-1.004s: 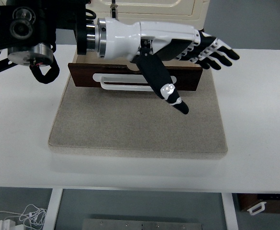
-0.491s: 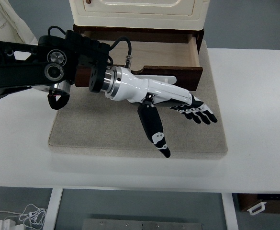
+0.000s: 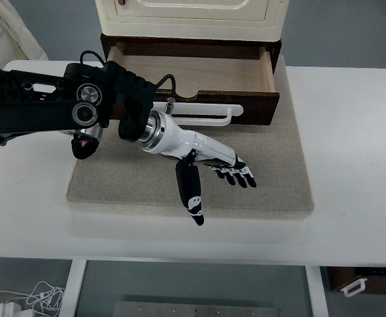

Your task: Close drawer under combined cabinet

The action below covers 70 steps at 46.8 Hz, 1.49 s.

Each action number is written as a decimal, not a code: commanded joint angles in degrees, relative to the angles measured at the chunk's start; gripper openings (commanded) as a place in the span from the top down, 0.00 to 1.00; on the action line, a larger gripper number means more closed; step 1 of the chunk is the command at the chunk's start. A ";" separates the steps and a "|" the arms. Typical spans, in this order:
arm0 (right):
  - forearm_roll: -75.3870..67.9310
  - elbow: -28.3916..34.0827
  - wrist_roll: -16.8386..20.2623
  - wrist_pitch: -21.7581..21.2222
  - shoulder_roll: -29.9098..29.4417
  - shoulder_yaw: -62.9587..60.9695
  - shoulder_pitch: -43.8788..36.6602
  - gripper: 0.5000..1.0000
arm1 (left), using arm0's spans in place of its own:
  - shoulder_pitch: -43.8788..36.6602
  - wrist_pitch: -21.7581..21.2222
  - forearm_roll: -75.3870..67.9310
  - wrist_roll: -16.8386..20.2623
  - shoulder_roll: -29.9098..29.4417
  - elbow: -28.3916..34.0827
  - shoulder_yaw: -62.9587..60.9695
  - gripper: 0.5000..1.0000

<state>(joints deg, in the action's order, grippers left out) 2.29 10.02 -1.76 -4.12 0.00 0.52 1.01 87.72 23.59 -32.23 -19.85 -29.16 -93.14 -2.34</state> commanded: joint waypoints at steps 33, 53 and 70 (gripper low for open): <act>0.00 0.00 0.00 -0.01 0.00 0.00 -0.05 0.10 | 0.34 4.01 -0.20 -9.77 3.32 9.64 0.84 0.01; 0.00 0.00 0.00 -0.01 0.00 0.00 0.04 0.10 | 0.08 3.13 -1.51 -9.77 3.67 13.07 3.13 0.01; 0.00 0.00 0.00 -0.01 0.00 0.00 0.04 0.10 | -0.45 2.34 -3.54 -9.68 3.67 15.53 3.66 0.01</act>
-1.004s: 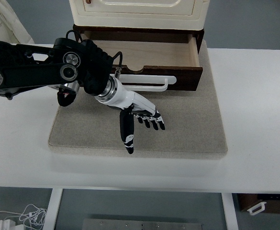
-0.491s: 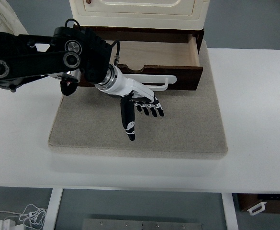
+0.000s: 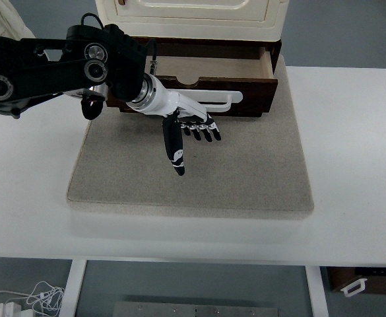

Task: Close drawer under combined cabinet
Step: 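Push the drawer front with the left hand toward the cabinet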

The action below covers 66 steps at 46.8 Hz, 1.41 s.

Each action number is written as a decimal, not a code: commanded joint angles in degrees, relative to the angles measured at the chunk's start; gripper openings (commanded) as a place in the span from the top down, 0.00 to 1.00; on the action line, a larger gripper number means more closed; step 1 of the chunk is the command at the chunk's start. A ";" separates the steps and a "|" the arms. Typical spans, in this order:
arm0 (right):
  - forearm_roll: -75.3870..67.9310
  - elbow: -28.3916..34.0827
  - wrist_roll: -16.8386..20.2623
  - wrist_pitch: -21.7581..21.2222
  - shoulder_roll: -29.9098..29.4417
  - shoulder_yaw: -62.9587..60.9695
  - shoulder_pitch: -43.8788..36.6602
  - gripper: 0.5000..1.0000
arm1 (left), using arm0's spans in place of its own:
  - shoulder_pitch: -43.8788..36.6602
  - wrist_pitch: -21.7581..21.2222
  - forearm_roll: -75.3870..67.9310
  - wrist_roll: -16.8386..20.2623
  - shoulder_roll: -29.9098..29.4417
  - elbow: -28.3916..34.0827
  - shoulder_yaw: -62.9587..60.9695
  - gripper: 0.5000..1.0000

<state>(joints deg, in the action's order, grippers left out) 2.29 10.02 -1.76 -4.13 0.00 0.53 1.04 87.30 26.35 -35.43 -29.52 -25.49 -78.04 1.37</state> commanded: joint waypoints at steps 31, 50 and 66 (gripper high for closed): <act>0.00 0.00 0.00 0.08 0.00 0.00 0.02 0.10 | 0.07 -1.65 -3.76 0.43 0.09 6.15 1.01 0.02; 0.00 0.00 0.00 0.00 0.00 0.00 -0.07 0.10 | 0.07 -1.91 -4.47 1.57 -0.09 9.49 1.01 0.02; 0.00 0.00 0.00 0.00 0.00 0.00 -0.07 0.10 | -0.02 -2.88 -4.56 1.84 -0.17 11.34 0.92 0.03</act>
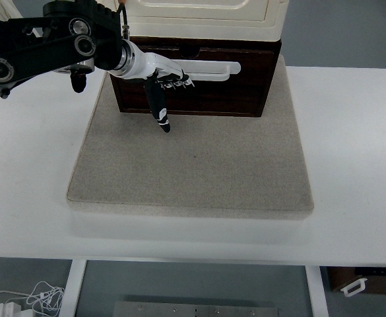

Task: Close drawer under combined cabinet
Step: 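Push the drawer front with the left hand toward the cabinet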

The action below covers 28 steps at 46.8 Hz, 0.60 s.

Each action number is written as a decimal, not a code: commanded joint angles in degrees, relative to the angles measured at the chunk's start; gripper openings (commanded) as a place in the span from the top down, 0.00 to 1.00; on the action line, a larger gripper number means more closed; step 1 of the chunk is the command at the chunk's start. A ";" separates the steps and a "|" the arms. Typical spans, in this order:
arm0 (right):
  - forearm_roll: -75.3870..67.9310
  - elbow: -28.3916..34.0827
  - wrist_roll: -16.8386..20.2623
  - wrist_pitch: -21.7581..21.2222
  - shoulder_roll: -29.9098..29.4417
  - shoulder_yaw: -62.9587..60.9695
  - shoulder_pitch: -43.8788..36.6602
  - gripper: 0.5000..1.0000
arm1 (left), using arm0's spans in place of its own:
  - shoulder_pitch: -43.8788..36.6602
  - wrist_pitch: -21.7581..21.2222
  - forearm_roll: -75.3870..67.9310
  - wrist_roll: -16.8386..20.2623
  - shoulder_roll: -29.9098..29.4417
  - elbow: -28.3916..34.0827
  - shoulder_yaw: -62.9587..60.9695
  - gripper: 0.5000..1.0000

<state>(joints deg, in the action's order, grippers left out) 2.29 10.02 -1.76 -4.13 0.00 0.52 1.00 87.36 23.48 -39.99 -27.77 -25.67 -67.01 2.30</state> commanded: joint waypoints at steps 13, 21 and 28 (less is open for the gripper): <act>0.00 0.00 0.00 0.00 0.00 0.00 0.06 0.10 | -0.26 -0.10 0.09 0.61 -0.44 0.57 -0.01 0.03; 0.00 0.00 0.00 0.00 0.00 0.00 0.06 0.10 | -0.43 -1.51 0.09 0.61 -0.44 0.57 -0.10 0.03; 0.00 0.00 0.00 0.00 0.00 0.00 0.06 0.10 | -0.35 -1.86 0.09 1.05 -0.44 1.18 -0.01 0.03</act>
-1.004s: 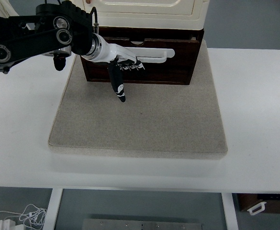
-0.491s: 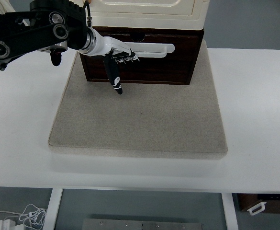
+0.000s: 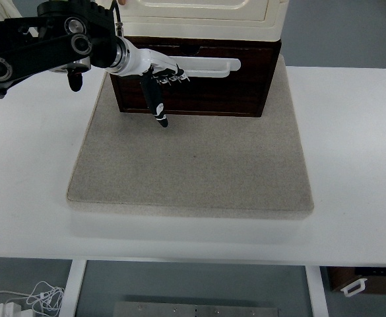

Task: Close drawer under combined cabinet
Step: 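Push the drawer front with the left hand toward the cabinet, then press the drawer fully shut and lift the left hand away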

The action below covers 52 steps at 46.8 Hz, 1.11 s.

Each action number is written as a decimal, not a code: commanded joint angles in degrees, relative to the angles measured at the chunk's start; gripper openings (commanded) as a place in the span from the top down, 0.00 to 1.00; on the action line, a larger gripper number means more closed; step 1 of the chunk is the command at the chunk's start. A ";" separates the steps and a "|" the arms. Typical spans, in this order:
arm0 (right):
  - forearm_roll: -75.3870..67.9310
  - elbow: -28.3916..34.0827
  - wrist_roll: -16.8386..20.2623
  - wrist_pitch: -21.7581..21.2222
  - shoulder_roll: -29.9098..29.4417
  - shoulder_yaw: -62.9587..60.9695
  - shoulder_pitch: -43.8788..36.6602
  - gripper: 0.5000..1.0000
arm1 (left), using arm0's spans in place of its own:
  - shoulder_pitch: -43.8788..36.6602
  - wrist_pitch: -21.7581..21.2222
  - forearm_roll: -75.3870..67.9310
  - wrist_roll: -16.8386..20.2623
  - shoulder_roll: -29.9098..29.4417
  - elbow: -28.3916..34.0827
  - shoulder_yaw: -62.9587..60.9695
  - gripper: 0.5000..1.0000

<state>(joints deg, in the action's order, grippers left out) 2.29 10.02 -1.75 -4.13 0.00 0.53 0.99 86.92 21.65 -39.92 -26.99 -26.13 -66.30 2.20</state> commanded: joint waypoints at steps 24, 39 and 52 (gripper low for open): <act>0.00 0.00 -0.01 0.00 0.00 0.00 -0.03 0.10 | -0.44 1.11 0.72 3.08 0.20 -2.96 2.64 0.01; 0.00 0.00 -0.01 0.00 0.00 0.00 -0.03 0.10 | -1.76 2.87 2.30 5.72 0.47 -5.95 14.76 0.01; 0.00 0.00 -0.01 0.00 0.00 0.00 -0.03 0.10 | -1.41 3.40 7.31 12.13 0.73 -1.30 30.49 0.01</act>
<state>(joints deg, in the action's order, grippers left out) 2.29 10.02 -1.75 -4.13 0.00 0.54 1.00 85.30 25.13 -33.75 -17.72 -25.57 -69.97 28.79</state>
